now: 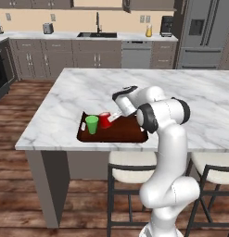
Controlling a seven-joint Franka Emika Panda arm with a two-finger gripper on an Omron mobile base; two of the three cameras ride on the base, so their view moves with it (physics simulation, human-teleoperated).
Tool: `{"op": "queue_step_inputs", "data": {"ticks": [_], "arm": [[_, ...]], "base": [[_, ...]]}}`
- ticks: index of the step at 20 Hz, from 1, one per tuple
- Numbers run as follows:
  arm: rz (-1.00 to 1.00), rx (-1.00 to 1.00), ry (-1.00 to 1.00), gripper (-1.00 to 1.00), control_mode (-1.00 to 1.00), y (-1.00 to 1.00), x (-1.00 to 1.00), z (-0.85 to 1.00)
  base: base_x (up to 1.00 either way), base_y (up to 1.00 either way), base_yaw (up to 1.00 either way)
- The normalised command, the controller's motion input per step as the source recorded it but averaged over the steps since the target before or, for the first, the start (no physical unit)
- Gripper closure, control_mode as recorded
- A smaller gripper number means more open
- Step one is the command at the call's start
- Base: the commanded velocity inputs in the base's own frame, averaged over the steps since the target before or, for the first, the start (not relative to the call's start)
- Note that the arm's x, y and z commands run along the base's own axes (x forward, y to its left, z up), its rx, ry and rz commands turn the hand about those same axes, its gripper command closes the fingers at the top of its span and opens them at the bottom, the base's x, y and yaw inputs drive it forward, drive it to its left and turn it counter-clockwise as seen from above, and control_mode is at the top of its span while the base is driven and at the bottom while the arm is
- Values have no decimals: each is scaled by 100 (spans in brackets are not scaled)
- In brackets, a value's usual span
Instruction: There is a tray on the dining counter. Grab the cup, mug, and pitcher and place them on the tray. The pitcher may be placed next to the tray if it cannot fit the tray.
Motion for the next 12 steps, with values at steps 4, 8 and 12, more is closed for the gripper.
{"op": "queue_step_inputs", "data": {"ticks": [4,8,12], "arm": [[0,0,0,-100,-100,1,-10,0],[0,-2,0,-100,-100,0,-20,0],[0,0,0,-100,-100,0,-16,6]], "base": [[0,0,0],[0,0,0],[0,0,0]]}}
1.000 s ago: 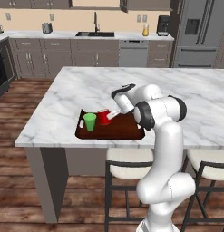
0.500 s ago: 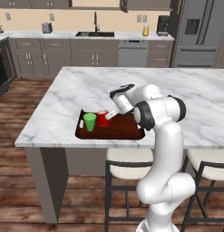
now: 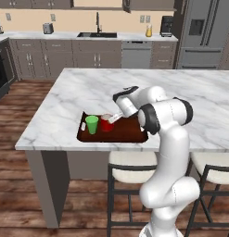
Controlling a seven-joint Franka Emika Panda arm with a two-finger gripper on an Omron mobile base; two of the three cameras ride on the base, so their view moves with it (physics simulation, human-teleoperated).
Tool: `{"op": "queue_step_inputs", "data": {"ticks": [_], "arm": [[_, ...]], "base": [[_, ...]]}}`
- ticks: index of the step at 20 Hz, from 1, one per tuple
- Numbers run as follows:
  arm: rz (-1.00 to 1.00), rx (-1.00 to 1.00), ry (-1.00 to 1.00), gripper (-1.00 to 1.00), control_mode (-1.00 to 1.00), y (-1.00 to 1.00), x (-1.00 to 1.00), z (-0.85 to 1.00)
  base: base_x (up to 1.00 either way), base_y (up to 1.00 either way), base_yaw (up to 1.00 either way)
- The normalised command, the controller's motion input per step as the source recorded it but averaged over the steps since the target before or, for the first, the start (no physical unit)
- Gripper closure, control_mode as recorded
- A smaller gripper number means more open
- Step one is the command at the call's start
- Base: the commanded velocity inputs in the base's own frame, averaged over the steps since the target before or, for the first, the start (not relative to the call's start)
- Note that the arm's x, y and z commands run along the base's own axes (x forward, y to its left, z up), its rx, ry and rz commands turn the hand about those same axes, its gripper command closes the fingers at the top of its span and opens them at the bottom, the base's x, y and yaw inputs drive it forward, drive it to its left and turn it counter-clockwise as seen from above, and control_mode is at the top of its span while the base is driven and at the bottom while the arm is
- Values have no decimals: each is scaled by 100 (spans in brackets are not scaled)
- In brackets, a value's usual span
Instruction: There is a tray on the dining counter. Grab the cup, mug, and pitcher and place them on the tray. The pitcher may be placed next to the tray if it cannot fit the tray.
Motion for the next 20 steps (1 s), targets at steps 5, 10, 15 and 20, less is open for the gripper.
{"op": "queue_step_inputs", "data": {"ticks": [5,10,15,20], "arm": [[0,0,0,-100,-100,-1,0,31],[0,0,4,-100,-100,-16,0,40],[-1,0,4,-100,-100,-22,-10,36],[-8,0,1,-100,-100,-26,-28,31]], "base": [[0,0,0],[0,0,0],[0,0,0],[0,0,0]]}}
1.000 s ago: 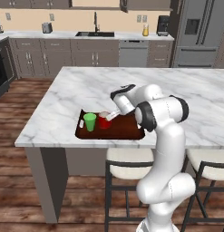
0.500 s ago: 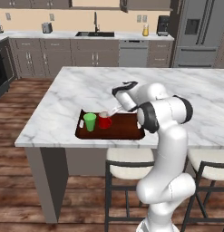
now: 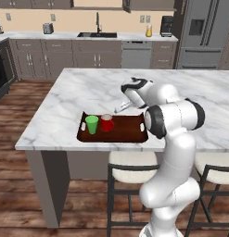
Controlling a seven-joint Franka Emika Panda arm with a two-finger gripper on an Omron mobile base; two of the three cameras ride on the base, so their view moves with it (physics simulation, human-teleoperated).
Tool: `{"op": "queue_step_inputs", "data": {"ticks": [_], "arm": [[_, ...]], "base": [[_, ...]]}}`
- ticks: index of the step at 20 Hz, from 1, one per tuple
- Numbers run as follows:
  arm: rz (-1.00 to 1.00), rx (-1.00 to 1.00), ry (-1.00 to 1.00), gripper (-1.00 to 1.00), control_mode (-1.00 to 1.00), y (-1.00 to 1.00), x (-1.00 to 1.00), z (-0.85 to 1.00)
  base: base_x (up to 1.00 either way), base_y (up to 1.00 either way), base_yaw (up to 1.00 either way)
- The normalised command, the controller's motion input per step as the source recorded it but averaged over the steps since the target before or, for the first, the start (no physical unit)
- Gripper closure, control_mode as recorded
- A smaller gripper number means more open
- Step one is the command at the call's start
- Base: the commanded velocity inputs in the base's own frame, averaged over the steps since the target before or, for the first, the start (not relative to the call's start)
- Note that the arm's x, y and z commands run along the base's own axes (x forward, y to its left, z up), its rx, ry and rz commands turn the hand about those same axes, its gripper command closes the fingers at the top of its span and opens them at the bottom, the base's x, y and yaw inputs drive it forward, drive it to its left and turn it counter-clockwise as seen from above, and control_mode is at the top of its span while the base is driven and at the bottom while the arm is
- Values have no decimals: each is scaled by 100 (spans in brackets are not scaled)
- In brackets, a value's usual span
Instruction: There is a tray on the dining counter. Grab the cup, mug, and pitcher and place them on the tray. The pitcher may be placed next to the tray if it cannot fit the tray.
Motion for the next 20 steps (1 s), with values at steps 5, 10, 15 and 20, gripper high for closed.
{"op": "queue_step_inputs", "data": {"ticks": [5,10,15,20], "arm": [[-14,0,0,-100,-100,-29,-35,27],[-18,0,0,-100,-100,-31,-37,22],[-22,0,0,-100,-100,-28,-35,13],[-28,-1,0,-100,-100,-25,-27,19]], "base": [[0,0,0],[0,0,0],[0,0,0],[0,0,0]]}}
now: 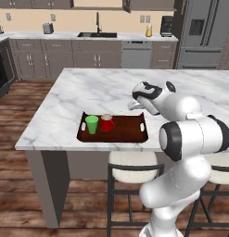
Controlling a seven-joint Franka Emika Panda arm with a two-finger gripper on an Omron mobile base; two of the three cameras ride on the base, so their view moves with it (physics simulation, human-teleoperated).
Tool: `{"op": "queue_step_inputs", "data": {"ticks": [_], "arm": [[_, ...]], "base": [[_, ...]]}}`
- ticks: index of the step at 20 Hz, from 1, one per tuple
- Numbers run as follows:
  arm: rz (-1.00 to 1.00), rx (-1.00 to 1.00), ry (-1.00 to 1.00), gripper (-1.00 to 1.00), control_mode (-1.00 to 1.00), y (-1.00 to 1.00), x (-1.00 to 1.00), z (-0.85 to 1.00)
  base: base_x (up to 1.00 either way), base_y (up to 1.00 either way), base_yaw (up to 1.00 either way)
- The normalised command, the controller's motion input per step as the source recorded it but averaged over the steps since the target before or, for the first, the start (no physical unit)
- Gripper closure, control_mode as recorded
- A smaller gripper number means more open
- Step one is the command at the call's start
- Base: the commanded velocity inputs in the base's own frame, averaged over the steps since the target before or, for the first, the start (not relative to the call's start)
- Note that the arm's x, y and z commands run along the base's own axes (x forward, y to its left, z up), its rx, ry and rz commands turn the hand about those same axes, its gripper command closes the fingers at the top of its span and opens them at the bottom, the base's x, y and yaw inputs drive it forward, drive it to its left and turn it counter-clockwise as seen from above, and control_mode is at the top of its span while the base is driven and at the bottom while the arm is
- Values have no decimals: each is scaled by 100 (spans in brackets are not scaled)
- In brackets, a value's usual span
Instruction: There is a tray on the dining counter. Grab the cup, mug, and pitcher and place them on the tray. The pitcher may be placed next to the tray if it cannot fit the tray.
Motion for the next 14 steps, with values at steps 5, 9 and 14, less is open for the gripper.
{"op": "queue_step_inputs", "data": {"ticks": [5,9,14], "arm": [[-23,-9,0,-100,-100,-10,-16,17],[-23,-15,-1,-100,-100,-3,-25,20],[-23,-10,0,-100,-100,-1,-33,35]], "base": [[0,0,0],[0,0,0],[0,0,0]]}}
